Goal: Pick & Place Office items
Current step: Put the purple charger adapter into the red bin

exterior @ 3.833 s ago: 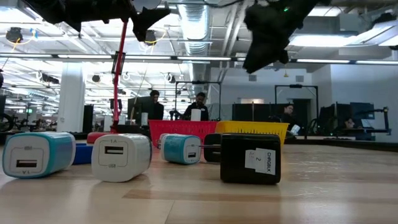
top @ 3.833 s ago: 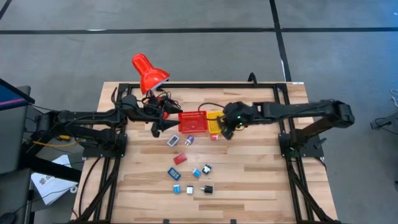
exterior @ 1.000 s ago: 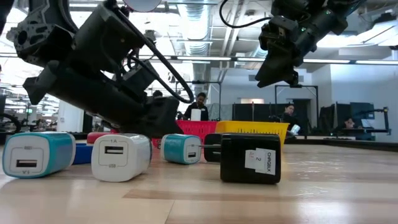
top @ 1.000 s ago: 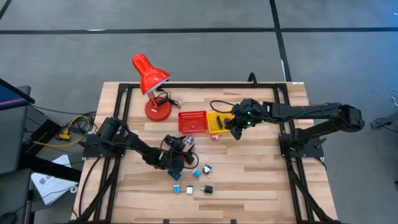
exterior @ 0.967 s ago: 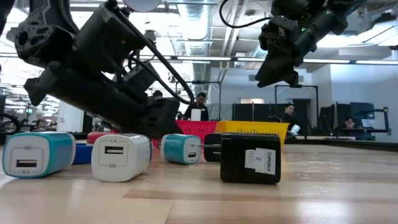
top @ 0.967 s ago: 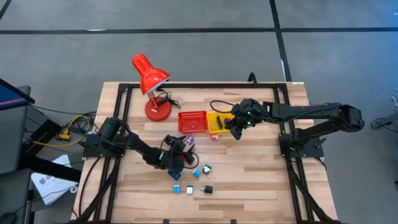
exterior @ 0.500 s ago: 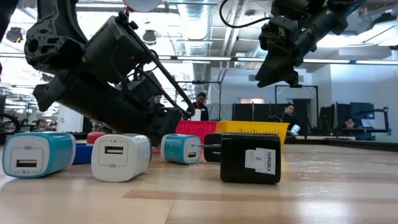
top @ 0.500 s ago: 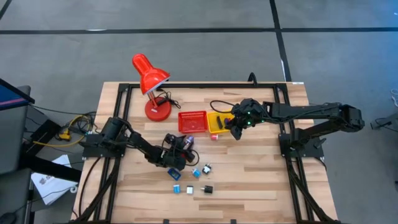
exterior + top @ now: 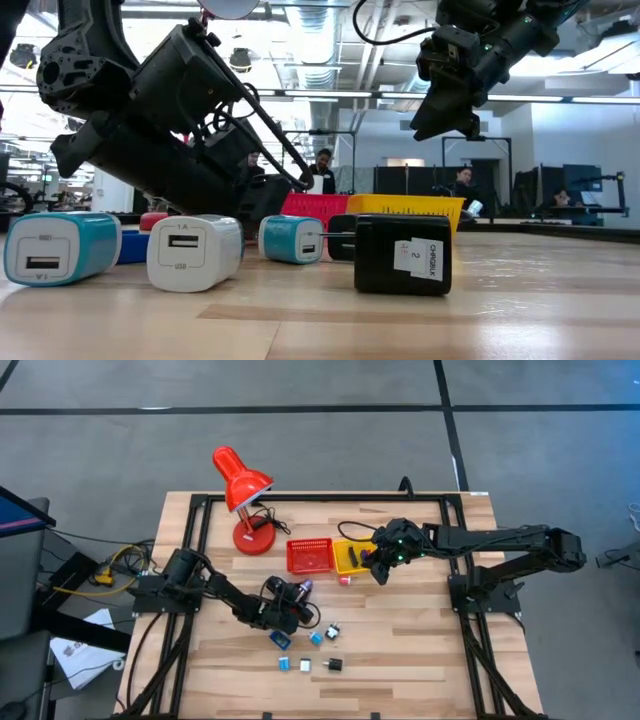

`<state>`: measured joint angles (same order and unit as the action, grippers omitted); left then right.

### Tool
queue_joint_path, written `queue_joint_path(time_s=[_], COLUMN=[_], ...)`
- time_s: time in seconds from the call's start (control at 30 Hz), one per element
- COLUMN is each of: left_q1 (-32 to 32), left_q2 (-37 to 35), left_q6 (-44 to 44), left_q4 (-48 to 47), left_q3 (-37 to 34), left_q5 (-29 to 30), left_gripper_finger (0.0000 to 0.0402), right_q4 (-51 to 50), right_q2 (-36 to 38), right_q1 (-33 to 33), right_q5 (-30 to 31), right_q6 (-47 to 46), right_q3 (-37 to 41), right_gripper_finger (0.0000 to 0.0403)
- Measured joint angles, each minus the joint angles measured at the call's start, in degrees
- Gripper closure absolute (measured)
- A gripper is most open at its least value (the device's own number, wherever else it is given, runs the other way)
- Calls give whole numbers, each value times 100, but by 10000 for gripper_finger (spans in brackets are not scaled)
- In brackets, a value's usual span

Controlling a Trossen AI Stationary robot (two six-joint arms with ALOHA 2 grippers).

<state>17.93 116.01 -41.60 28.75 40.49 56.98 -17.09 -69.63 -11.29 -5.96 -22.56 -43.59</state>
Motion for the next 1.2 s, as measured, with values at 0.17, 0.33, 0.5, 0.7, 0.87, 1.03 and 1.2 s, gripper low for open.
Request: queue_joint_path(time_s=[0.17,0.33,0.5,0.7,0.87,1.03,1.2], left_q1=[-2,-2,-1,-1,2,-131,-729], left_q2=[0,0,-79,-425,-1092,-2368,-3695], left_q6=[15,35,72,83,87,117,688], left_q4=[2,8,64,-62,-682,-1552,-2319], left_q3=[0,0,0,0,0,0,4], left_q5=[6,10,18,13,-628,-1634,-2535], left_gripper_finger=[264,256,261,264,264,264,264], right_q4=[0,-1,1,-1,-3,1,6], right_q2=[0,0,0,0,0,0,0], right_q1=[0,0,0,0,0,0,0], right_q5=[0,0,0,0,0,0,27], right_q6=[1,1,1,1,27,64,289], right_q3=[0,0,0,0,0,0,0], right_gripper_finger=[290,290,290,290,290,290,290])
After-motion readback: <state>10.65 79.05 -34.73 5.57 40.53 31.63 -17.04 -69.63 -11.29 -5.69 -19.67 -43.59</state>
